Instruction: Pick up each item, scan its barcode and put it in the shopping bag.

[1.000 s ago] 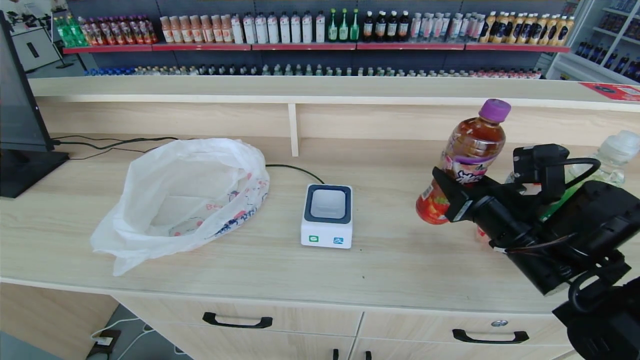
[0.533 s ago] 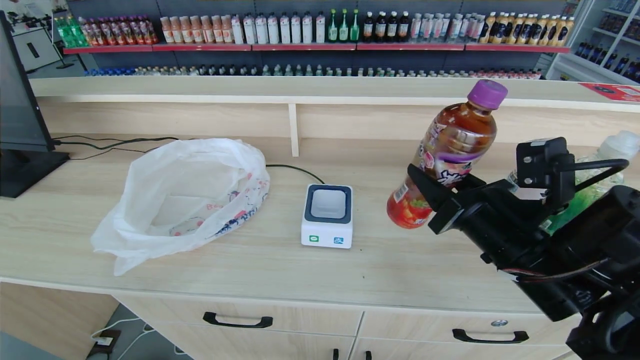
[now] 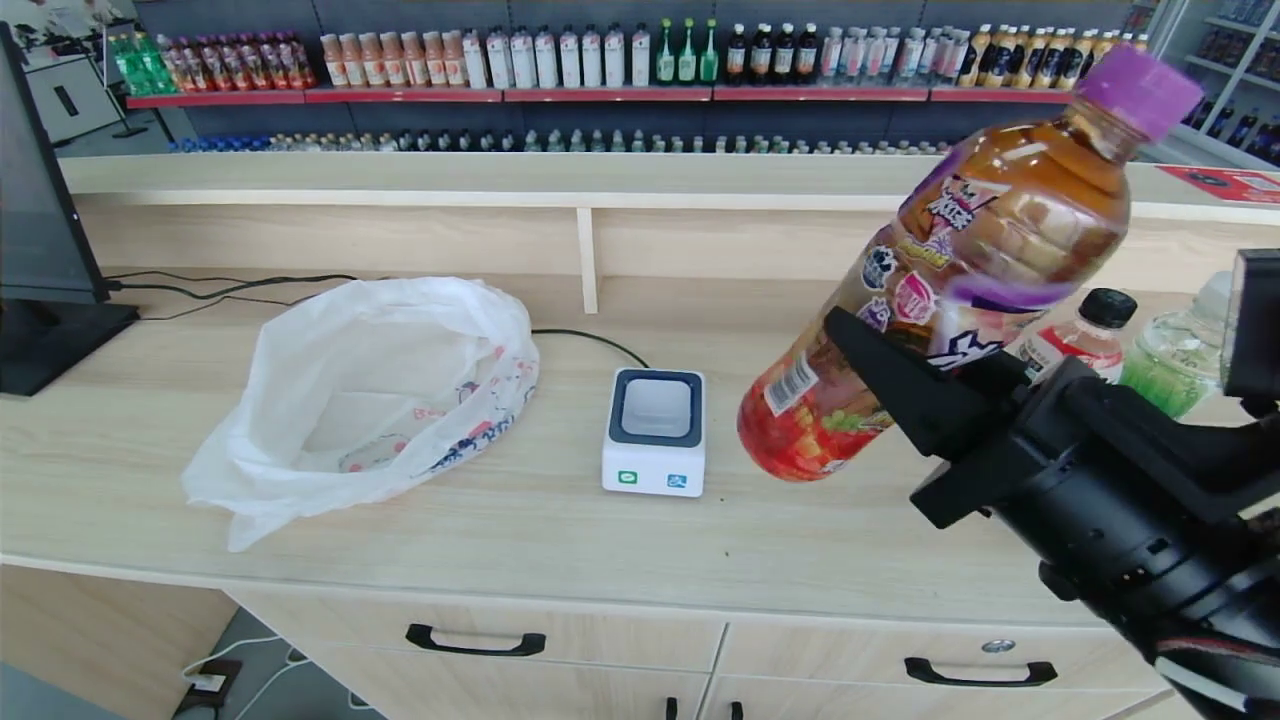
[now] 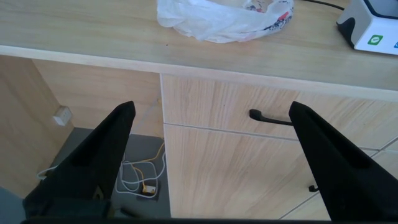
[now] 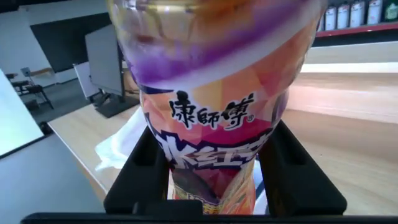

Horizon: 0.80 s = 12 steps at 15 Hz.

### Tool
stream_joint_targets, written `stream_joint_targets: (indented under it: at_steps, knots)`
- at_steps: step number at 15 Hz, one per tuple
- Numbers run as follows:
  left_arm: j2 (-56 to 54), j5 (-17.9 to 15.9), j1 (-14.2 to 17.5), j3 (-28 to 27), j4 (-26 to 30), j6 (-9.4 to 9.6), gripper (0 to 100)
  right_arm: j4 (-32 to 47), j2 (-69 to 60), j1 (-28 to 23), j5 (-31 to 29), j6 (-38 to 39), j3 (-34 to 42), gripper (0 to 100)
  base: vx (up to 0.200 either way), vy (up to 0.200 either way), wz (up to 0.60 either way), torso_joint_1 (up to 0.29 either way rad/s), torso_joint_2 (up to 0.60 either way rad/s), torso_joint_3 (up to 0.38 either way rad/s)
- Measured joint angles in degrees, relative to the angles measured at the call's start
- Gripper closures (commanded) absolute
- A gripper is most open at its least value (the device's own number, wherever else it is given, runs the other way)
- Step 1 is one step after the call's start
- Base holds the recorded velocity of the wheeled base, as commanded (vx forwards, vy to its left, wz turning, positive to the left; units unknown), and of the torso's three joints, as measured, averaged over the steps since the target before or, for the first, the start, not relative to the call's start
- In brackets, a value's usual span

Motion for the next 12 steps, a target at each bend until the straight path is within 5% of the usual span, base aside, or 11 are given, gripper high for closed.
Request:
stream_joint_targets:
  at_steps: [7,12]
  knots:
    - [0.00,0.00,0.00,0.00,0.02,0.04,0,0.09,-4.22,12.70,2.18,4.73,-0.26,100,0.000,0.000,0.00,0.000,0.00,0.000]
    - [0.00,0.00,0.00,0.00,0.02,0.02,0,0.07,-4.57,16.66,2.27,10.36,0.09,100,0.000,0.000,0.00,0.000,0.00,0.000]
